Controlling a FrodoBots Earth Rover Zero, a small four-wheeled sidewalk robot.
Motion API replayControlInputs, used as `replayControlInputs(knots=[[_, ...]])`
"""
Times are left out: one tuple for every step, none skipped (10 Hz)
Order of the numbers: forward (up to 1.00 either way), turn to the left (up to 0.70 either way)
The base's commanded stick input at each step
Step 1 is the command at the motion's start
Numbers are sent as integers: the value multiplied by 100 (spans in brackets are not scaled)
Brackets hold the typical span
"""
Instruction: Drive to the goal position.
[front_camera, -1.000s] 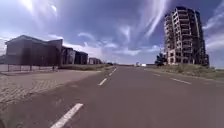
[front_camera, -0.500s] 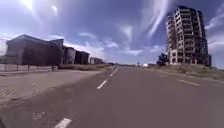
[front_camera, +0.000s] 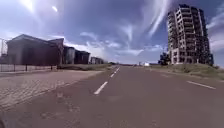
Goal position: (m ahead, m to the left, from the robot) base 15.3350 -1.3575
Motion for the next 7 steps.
replayControlInputs(knots=[[100, 0], [100, 0], [100, 0], [100, 0], [100, 0], [100, 0], [100, 0]])
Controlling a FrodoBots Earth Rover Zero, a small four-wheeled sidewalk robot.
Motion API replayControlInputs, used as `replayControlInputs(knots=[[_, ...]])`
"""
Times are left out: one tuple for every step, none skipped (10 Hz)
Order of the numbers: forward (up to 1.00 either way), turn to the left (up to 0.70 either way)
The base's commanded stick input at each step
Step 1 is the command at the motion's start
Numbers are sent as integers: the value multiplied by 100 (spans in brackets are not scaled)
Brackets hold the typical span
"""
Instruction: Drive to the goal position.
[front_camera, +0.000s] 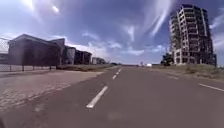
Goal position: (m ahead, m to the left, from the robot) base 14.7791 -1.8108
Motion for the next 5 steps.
replayControlInputs(knots=[[100, 0], [100, 0], [100, 0], [100, 0], [100, 0]])
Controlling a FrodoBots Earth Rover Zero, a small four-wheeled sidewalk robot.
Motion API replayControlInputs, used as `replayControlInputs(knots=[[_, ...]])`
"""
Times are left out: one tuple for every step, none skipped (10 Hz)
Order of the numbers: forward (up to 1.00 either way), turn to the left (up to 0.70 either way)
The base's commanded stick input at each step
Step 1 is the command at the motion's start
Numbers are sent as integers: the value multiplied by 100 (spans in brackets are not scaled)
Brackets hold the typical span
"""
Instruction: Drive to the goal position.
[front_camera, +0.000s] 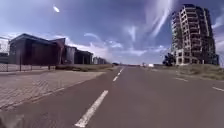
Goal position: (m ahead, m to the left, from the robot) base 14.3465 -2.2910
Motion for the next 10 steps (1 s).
replayControlInputs(knots=[[100, 0], [100, 0], [100, 0], [100, 0], [100, 0], [100, 0], [100, 0], [100, 0], [100, 0], [100, 0]])
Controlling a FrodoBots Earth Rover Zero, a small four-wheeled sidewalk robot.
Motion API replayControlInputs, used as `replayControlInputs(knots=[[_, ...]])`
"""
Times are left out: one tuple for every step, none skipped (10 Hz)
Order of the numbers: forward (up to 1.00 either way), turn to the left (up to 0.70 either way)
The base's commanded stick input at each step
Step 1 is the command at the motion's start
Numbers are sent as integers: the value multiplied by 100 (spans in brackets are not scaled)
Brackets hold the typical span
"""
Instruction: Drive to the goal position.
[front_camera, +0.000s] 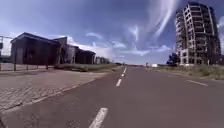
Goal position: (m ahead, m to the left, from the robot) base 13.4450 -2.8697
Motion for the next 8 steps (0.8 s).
replayControlInputs(knots=[[100, 0], [100, 0], [100, 0], [100, 0], [100, 0], [100, 0], [100, 0], [100, 0]])
